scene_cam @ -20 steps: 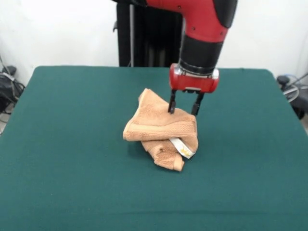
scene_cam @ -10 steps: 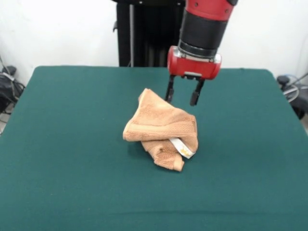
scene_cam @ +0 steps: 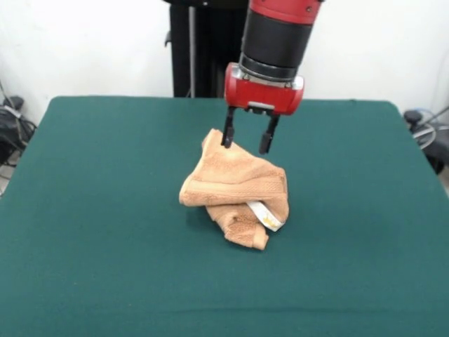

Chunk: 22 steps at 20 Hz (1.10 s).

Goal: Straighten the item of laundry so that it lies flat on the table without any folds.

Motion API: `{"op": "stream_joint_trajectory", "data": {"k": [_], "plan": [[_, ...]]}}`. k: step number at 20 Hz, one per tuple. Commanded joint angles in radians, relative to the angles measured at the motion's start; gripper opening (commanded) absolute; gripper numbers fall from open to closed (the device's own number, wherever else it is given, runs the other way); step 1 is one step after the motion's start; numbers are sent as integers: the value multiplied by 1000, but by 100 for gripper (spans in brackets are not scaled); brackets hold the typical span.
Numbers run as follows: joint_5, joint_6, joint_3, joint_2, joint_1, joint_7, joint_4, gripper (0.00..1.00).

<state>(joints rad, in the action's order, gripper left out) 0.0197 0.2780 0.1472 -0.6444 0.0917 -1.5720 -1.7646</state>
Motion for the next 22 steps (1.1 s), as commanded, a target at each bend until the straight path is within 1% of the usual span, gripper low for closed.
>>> {"op": "stream_joint_trajectory", "data": {"k": [1,4,7,9,18,22], "plan": [[51,-10,-68,48,70,-79,-1,100],[62,-22,-115,79,124,-44,13,100],[72,-48,-134,109,139,-47,28,100],[83,-90,-161,142,157,-52,34,100],[120,-163,-207,216,183,-71,67,100],[129,-188,-237,233,196,-85,65,100]]}}
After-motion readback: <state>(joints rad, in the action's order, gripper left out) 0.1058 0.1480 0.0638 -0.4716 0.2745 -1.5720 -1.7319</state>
